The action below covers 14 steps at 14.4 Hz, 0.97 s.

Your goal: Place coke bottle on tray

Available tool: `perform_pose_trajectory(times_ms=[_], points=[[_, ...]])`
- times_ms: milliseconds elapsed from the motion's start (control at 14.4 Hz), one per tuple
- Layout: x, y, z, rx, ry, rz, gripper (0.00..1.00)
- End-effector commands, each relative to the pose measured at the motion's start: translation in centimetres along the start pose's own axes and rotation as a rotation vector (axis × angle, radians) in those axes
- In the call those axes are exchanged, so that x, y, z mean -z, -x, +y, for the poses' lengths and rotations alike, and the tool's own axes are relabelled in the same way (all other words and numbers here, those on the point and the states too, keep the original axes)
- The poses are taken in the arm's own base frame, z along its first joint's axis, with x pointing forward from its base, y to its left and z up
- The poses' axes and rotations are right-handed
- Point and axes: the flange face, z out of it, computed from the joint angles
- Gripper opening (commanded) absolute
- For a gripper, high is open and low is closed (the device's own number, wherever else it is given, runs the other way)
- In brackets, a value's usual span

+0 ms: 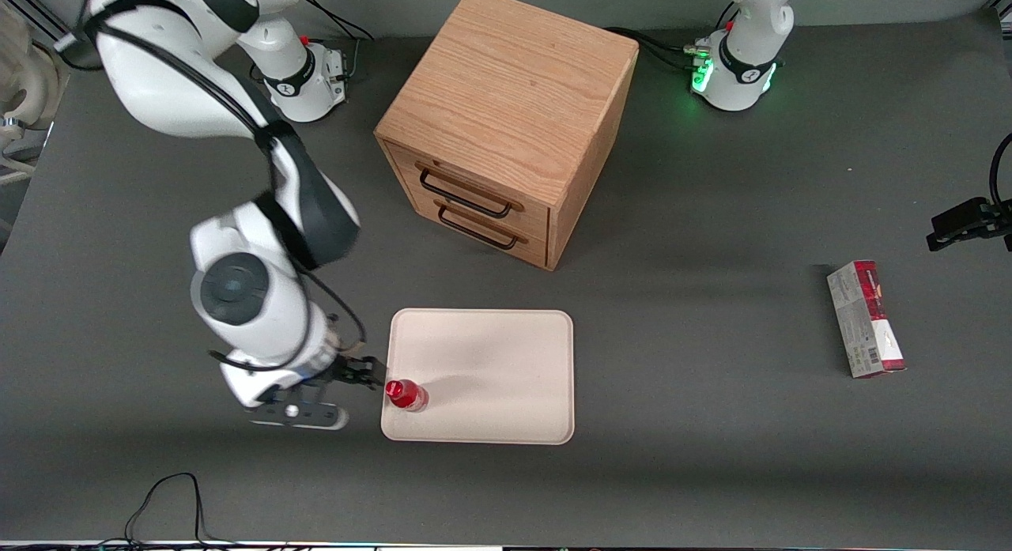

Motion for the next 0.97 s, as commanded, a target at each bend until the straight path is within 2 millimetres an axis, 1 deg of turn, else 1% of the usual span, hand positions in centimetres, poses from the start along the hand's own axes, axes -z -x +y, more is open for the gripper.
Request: perform_pose_trajectory(times_ms=[0, 69, 139, 208, 347, 416, 485, 554, 624, 693, 762, 901], points=[[4.7, 1.3, 7.1, -0.009, -0.034, -0.044, 1.00], [5.7, 2.3, 8.7, -0.003, -0.020, -0.067, 1.00], [7.0, 3.4, 10.3, 0.045, -0.015, -0.078, 1.00], [8.0, 4.9, 12.7, 0.060, -0.010, -0.092, 1.00], [10.4, 7.9, 16.0, 0.034, -0.028, -0.096, 1.00], [11.4, 8.8, 17.8, 0.009, -0.034, -0.093, 1.00], [12.6, 10.1, 19.0, -0.009, -0.051, -0.089, 1.00], [13.3, 11.6, 19.9, 0.006, -0.071, -0.091, 1.00], [13.7, 12.9, 21.6, 0.021, -0.075, -0.091, 1.00], [14.2, 13.8, 23.0, 0.015, -0.081, -0.086, 1.00], [14.4, 14.2, 23.3, 0.012, -0.084, -0.086, 1.00], [14.4, 14.4, 23.4, 0.009, -0.082, -0.088, 1.00]])
